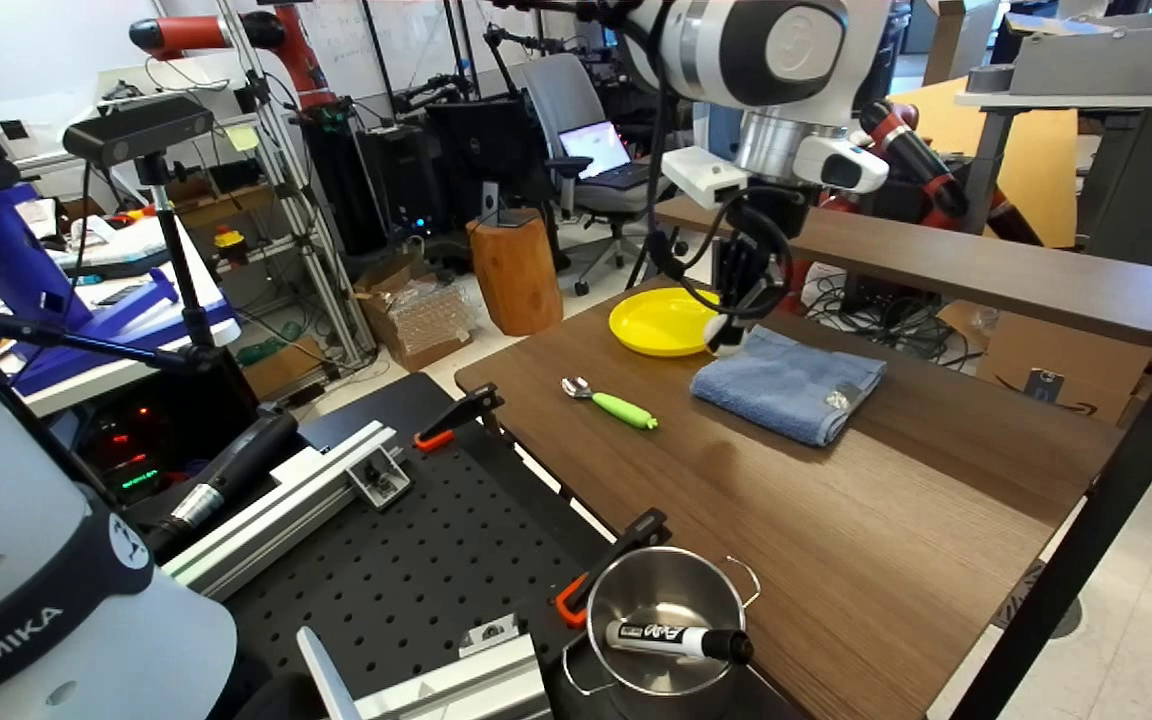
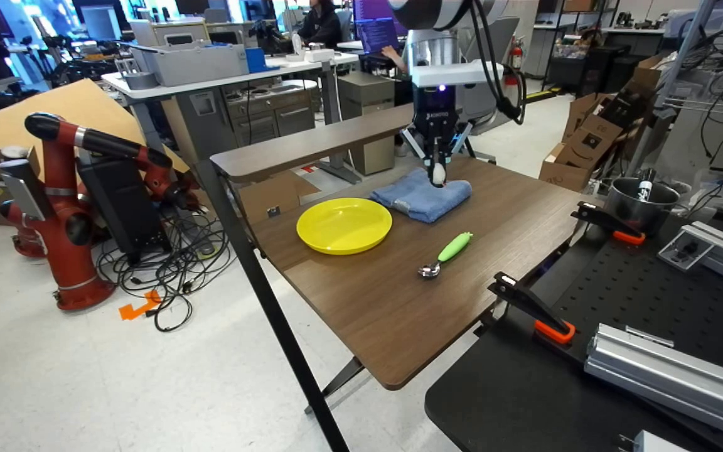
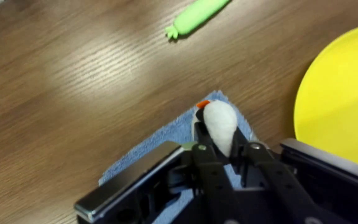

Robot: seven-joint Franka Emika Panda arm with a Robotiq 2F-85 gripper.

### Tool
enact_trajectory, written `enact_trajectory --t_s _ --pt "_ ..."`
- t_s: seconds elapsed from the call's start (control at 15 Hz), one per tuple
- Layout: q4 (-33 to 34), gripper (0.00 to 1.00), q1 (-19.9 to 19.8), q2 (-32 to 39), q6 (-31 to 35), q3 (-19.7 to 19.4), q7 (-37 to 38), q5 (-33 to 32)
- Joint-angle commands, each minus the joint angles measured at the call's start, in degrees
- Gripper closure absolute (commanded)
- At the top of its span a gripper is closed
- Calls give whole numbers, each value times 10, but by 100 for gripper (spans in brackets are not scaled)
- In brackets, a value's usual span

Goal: Place the white plush toy on the left side of the desk

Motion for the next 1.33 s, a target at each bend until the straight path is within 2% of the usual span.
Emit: enact_trajectory --t_s 0.0,0.4,0.8,1.27 --pt "-107 95 34 -68 39 6 0 -38" --pt "-179 95 97 -93 90 33 37 -64" --pt "-181 95 148 -77 128 41 93 -80" --pt "-183 95 174 -64 151 51 121 -76"
